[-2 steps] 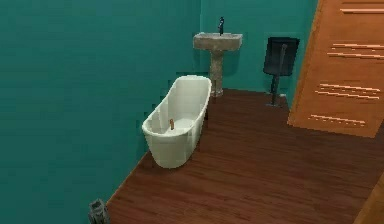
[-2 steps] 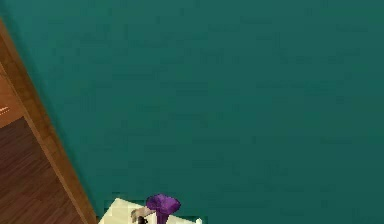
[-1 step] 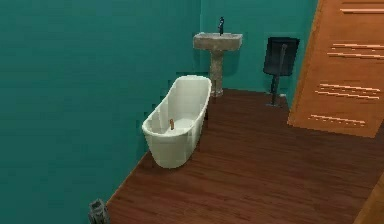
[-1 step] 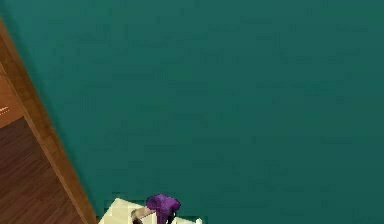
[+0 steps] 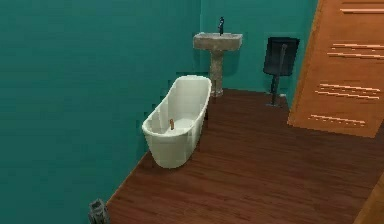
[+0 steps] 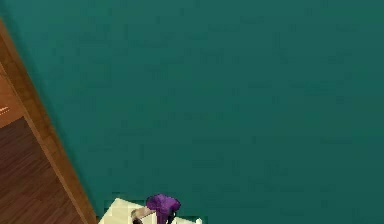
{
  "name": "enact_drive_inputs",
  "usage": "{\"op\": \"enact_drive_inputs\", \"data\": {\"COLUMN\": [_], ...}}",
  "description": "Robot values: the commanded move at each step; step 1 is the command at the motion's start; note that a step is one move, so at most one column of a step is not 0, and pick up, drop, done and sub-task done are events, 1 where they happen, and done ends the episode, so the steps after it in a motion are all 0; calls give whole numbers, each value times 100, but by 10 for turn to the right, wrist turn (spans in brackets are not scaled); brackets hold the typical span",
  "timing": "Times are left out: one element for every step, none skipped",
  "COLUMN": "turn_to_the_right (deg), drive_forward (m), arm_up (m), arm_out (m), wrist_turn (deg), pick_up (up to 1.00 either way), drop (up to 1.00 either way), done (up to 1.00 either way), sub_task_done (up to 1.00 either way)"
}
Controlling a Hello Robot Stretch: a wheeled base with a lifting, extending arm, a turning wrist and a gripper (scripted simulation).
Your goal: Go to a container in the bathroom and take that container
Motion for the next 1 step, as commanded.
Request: {"op": "enact_drive_inputs", "data": {"turn_to_the_right": [0], "drive_forward": [0], "arm_up": [10], "arm_out": [0], "wrist_turn": [0], "pick_up": [0], "drop": [0], "done": [0], "sub_task_done": [0]}}
